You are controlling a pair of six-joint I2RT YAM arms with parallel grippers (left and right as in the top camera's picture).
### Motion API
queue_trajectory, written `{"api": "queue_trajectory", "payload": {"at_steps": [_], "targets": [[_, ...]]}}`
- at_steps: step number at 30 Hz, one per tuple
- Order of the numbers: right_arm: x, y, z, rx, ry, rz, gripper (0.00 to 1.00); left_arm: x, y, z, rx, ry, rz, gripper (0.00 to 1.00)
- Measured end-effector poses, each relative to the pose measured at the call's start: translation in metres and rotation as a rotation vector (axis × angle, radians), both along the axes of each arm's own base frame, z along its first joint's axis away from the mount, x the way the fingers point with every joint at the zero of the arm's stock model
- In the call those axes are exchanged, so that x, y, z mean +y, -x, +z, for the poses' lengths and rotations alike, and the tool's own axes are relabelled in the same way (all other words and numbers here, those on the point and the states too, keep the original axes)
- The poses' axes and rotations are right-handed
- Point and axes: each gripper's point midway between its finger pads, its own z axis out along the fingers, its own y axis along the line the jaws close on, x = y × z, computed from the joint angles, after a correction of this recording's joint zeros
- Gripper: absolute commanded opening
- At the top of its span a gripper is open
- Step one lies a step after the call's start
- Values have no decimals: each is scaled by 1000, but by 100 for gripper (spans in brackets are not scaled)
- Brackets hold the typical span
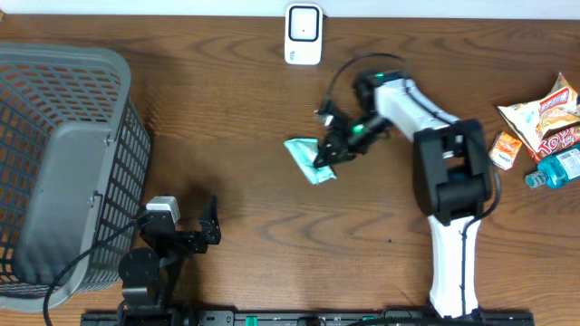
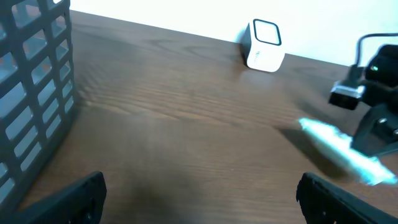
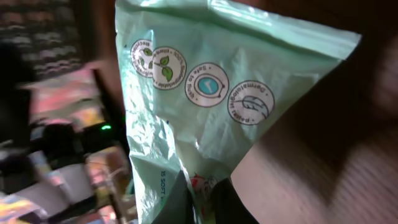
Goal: Scan the item barcode
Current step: 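Grasp the green snack packet with the right gripper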
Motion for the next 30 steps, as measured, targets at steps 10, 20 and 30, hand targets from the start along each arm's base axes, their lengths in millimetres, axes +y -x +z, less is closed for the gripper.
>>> {"api": "queue_trajectory", "payload": {"at_steps": [10, 20, 30], "targets": [[-12, 9, 32, 49, -177, -17, 1, 0, 0, 0, 0, 0, 0, 98], [-13, 24, 27, 26, -145, 75, 3, 0, 0, 0, 0, 0, 0, 98], [4, 26, -1, -32, 62, 170, 99, 0, 0, 0, 0, 0, 0, 98]]}}
